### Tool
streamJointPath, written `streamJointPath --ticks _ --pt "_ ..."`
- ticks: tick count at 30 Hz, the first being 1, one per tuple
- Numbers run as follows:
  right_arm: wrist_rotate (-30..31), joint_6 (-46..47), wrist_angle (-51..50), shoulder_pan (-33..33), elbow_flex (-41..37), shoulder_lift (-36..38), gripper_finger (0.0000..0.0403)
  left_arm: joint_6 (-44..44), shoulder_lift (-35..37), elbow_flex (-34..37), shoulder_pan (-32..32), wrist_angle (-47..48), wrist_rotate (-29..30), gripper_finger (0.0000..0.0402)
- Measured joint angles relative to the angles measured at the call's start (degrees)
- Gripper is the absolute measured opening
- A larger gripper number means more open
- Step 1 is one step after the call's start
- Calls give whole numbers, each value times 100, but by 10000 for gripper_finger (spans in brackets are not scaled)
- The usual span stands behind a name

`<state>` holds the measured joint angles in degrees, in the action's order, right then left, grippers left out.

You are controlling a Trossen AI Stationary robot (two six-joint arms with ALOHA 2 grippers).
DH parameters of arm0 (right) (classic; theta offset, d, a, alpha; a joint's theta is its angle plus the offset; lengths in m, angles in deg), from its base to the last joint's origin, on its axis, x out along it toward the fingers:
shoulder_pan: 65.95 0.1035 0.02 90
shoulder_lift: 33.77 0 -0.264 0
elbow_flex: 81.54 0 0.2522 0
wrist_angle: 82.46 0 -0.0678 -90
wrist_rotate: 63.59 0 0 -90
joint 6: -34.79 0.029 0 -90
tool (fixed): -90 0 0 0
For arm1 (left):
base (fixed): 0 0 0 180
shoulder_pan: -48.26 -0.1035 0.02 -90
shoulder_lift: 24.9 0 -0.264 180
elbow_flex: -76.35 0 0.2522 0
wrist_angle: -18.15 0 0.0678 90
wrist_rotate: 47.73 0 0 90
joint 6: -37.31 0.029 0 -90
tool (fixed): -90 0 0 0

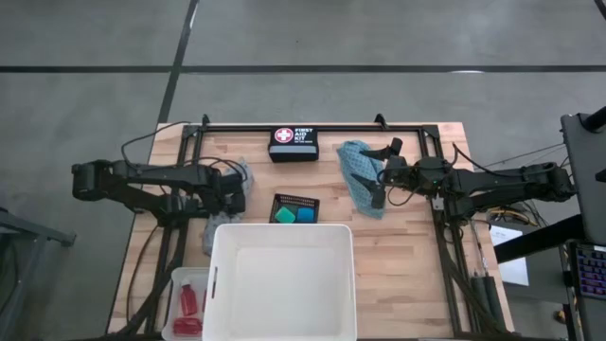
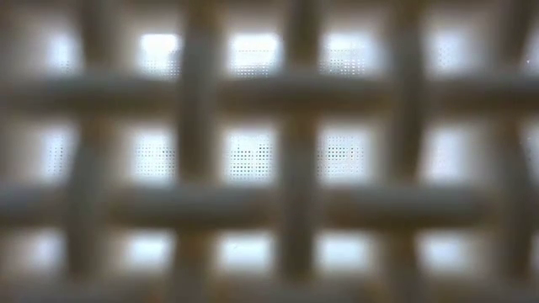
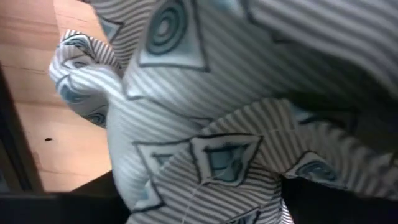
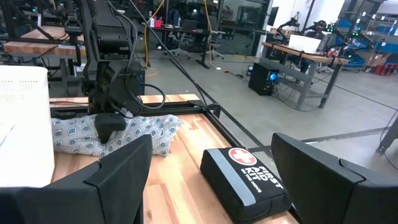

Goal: Pick & Place Medicine items
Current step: Put the gray patient gown into the large white bin

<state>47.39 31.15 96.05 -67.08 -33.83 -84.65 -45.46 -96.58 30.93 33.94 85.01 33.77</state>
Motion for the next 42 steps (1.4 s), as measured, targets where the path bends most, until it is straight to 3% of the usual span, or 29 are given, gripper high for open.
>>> streamJointPath --ticks 9,15,23,42 --pt "0 0 0 0 0 0 327 40 -4 -17 2 -96 -9 174" --pt "0 0 0 -1 0 0 327 154 -4 -17 2 -103 -11 124" --pt "0 0 0 0 0 0 327 202 48 -136 2 14 152 120" --pt "-2 0 0 0 0 0 327 649 1358 -1391 -7 376 2789 120"
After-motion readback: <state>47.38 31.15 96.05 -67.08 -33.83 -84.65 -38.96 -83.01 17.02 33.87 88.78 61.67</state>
